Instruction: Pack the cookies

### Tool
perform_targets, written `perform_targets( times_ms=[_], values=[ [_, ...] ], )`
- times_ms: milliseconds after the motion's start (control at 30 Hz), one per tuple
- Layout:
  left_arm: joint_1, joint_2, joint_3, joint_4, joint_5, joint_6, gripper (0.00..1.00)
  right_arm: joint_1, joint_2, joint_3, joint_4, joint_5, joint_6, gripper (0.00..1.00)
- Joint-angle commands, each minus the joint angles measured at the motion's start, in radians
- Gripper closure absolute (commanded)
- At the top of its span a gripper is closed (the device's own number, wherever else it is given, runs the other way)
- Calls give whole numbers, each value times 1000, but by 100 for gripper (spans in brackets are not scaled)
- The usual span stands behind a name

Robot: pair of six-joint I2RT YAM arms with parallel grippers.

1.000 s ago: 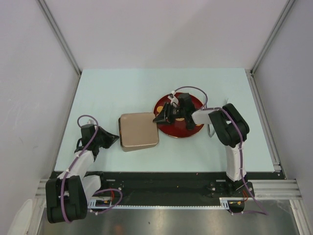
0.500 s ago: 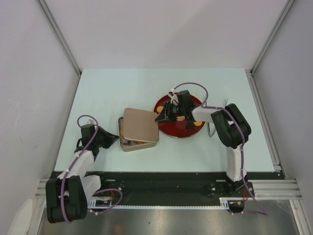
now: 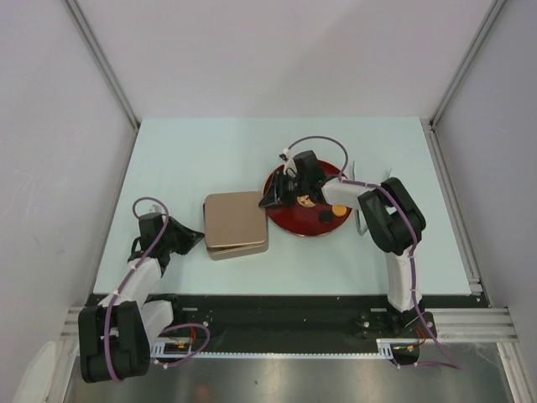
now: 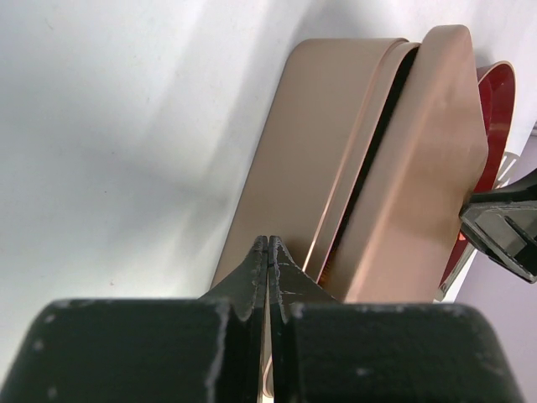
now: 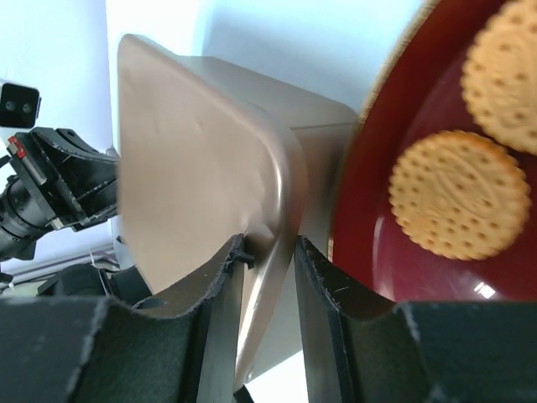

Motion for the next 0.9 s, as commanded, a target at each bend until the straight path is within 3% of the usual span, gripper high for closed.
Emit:
perform_targets(
  times_ms=[0, 867],
  values=[
    [6, -3, 9, 21, 30, -5, 99, 41, 39, 34, -77, 10, -43, 65],
    [6, -3, 15, 10, 24, 0, 99, 44, 42, 143, -243, 79, -129, 56]
  ],
)
